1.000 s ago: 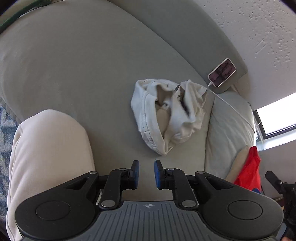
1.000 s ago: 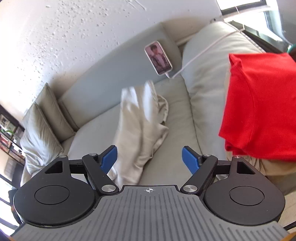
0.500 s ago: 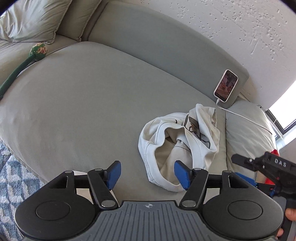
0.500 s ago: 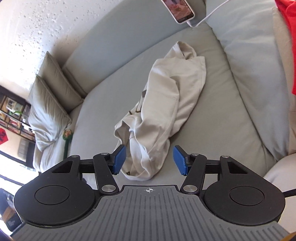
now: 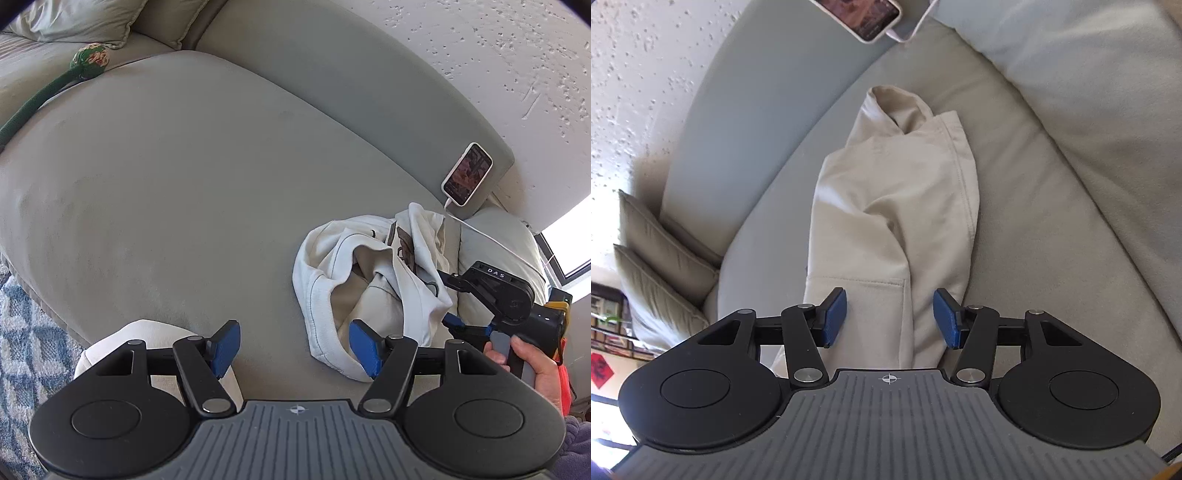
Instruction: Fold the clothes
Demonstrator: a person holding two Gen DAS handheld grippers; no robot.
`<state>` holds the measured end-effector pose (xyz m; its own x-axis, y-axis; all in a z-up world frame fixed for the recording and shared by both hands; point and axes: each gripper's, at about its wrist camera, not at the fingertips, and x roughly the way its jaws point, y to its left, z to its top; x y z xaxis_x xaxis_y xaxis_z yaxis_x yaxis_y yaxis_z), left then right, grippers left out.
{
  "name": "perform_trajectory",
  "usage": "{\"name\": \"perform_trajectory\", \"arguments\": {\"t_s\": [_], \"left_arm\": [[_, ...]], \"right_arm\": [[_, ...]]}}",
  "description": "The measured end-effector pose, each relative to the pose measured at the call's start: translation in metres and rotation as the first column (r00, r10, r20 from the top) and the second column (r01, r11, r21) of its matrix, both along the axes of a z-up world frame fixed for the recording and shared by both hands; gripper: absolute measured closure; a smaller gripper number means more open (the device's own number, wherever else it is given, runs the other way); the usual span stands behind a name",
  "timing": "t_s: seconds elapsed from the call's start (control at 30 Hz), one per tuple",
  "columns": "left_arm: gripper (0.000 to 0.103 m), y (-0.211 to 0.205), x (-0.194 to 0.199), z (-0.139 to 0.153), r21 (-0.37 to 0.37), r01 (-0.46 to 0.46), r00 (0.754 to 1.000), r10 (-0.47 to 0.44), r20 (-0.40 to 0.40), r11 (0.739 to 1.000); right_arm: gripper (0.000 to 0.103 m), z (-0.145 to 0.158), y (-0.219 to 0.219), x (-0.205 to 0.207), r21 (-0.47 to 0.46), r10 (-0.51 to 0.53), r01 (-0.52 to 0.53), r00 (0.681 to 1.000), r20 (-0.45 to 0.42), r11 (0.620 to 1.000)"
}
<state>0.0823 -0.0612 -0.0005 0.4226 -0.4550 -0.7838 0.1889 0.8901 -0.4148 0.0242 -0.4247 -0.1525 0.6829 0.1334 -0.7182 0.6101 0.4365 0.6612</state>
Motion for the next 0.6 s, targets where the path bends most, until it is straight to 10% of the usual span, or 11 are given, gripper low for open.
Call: {"name": "perform_trajectory", "arguments": {"t_s": [0.1, 0.23, 0.6], "left_arm": [[0.04, -0.001, 0.0, -0.001, 0.0, -0.004, 1.0, 0.004, -0.009, 1.0], [0.04, 0.0, -0.004, -0.002, -0.001, -0.012, 1.0, 0.012, -0.013, 1.0], [0.04, 0.002, -0.021, 0.011, -0.03, -0.013, 1.0, 0.013, 0.015, 0.999]], "right_arm": [[0.054, -0.012, -0.006, 0.011, 0.056, 0.004, -0.005, 1.0, 0.023, 0.998], [0.094, -0.017, -0.006, 0.017, 0.087, 0.005, -0.009, 0.999, 0.045, 0.996], [0.098, 0.064, -0.007, -0.062, -0.029, -0.036, 0.044, 0.976, 0.216, 0.999]]}}
